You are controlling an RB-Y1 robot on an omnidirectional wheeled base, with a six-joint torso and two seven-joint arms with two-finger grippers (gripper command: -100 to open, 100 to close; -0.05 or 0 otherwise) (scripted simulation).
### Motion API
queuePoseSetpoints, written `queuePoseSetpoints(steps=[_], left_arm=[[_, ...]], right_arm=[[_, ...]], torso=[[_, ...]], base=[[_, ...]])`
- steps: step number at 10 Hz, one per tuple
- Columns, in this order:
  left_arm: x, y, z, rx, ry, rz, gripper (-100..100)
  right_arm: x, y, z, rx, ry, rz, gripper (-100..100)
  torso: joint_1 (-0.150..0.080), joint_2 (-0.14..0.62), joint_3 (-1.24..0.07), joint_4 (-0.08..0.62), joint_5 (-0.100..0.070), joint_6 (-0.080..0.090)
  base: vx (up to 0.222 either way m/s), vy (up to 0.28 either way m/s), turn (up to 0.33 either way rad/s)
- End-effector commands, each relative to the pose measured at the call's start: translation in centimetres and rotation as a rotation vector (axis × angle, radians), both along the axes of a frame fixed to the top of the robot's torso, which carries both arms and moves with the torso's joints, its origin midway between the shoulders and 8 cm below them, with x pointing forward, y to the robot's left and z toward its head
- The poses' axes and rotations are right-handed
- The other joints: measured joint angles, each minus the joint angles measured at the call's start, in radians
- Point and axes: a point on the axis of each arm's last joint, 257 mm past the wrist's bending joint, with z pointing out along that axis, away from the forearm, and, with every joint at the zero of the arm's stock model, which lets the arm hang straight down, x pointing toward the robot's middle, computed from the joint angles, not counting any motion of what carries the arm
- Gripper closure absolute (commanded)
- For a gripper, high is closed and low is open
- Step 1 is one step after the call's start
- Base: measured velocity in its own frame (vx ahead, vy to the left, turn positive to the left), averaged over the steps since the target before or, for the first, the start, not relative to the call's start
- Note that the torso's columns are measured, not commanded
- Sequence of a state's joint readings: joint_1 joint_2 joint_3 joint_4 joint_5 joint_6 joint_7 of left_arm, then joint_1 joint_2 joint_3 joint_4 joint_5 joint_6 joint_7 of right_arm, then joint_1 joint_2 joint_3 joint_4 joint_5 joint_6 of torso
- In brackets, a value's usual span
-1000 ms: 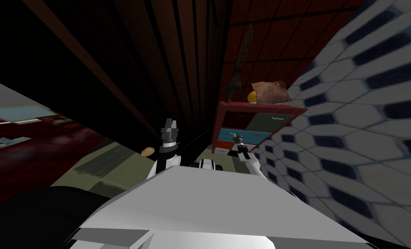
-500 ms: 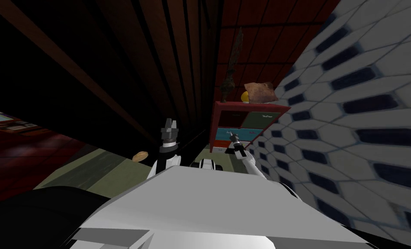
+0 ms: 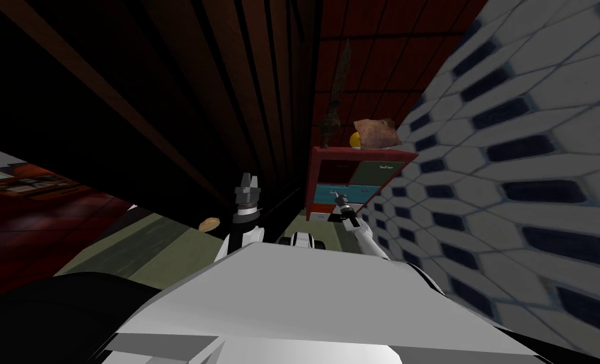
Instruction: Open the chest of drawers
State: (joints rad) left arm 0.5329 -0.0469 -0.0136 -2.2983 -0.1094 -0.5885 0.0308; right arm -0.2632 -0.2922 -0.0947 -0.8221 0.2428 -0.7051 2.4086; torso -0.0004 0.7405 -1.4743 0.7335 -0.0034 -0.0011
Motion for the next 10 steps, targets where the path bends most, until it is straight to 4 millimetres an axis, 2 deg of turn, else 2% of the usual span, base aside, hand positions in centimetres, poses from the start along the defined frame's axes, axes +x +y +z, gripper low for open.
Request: queuePoseSetpoints(steps=[1, 5, 6, 10], left_arm=[[0.0, 0.0, 0.0, 0.0, 0.0, 0.0, 0], [0.0, 0.0, 0.0, 0.0, 0.0, 0.0, 0], [0.0, 0.0, 0.0, 0.0, 0.0, 0.0, 0], [0.0, 0.0, 0.0, 0.0, 0.0, 0.0, 0]], right_arm=[[0.1, -0.2, -0.1, 0.0, 0.009, 0.0, 100], [-0.1, 0.0, -0.7, 0.003, 0.031, 0.015, 100], [1.0, -0.8, 0.8, -0.001, 0.021, 0.007, -100], [3.4, -2.1, 3.5, -0.003, 0.021, -0.002, -100]], torso=[[0.001, -0.002, -0.001, 0.0, 0.0, -0.002], [0.0, -0.004, -0.002, 0.001, 0.001, -0.002], [0.0, -0.005, -0.003, 0.001, 0.001, -0.002], [0.001, -0.005, -0.003, 0.004, 0.004, 0.001]], base=[[-0.104, 0.02, -0.023], [-0.174, 0.005, -0.024], [-0.129, 0.005, 0.014], [-0.051, 0.022, 0.027]])
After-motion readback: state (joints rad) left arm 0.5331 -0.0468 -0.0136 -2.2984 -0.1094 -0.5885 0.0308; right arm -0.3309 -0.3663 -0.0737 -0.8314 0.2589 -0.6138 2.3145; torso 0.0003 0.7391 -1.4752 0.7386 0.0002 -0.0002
